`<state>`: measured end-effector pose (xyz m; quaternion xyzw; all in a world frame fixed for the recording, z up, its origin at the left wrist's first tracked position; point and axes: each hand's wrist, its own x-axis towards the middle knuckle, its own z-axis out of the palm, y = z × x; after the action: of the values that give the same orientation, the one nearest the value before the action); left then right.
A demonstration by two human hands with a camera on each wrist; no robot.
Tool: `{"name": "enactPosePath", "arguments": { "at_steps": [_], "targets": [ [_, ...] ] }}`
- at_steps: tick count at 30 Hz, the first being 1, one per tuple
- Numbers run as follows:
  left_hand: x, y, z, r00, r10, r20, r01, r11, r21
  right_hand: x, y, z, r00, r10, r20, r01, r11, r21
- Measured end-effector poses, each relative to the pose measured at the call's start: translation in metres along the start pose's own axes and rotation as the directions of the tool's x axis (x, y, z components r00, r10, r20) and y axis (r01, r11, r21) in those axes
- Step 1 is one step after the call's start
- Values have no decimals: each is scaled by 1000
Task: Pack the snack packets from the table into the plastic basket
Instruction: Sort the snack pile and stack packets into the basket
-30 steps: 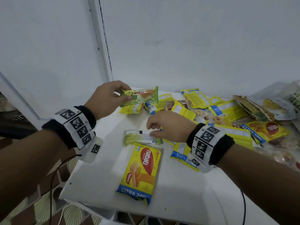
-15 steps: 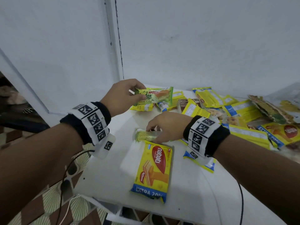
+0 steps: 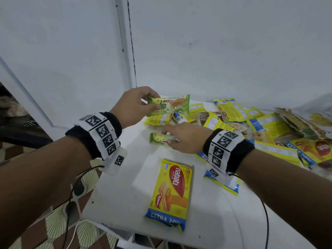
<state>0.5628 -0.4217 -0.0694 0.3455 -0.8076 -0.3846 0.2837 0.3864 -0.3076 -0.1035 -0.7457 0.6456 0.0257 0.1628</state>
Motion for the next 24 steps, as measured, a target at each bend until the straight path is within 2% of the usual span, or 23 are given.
{"name": "enactPosePath", "arguments": {
  "at_steps": [4, 9, 14, 19, 24],
  "targets": [
    [2, -3, -4, 1000, -8, -11, 8, 1000, 16, 6, -1, 0, 997, -47, -65, 43, 997, -60],
    [5, -2, -6, 1000, -4, -24, 4, 1000, 24, 7, -3, -1, 1000, -16, -24, 13, 993, -121],
    [8, 6, -6, 999, 23, -36, -22, 1000, 15, 1, -10, -10, 990, -65, -127, 58, 997, -56],
    [20, 33, 5, 998, 68, 0, -68, 998, 16, -28, -7, -36, 975, -79, -210, 76, 997, -22],
    [38, 67, 34, 992, 118, 49, -118, 993, 9, -81, 21, -52, 964, 13, -264, -12, 1000, 5]
  ]
}}
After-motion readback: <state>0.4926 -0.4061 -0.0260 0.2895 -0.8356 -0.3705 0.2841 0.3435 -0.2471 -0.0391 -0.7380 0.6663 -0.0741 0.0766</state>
